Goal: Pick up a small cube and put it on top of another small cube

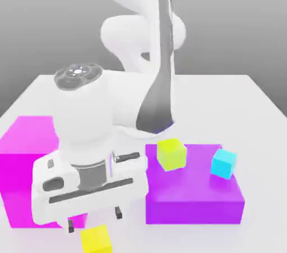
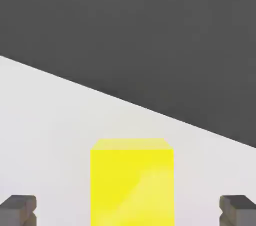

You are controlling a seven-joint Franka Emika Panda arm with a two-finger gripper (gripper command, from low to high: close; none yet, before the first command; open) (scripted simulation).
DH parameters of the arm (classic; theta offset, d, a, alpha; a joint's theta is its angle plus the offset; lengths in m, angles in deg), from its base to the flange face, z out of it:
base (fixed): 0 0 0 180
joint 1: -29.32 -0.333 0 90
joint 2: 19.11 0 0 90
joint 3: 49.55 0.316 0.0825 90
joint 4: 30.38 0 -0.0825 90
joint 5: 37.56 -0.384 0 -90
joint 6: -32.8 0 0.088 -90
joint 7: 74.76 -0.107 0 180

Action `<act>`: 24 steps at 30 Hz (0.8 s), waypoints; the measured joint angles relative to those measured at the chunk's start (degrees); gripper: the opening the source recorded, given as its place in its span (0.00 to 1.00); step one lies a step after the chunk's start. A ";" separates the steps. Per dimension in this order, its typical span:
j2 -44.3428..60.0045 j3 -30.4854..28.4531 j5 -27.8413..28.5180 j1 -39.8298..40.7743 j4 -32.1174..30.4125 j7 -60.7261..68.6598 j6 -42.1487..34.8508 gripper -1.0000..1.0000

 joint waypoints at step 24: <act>-19.12 -6.51 7.21 4.13 4.89 -11.47 -15.06 0.00</act>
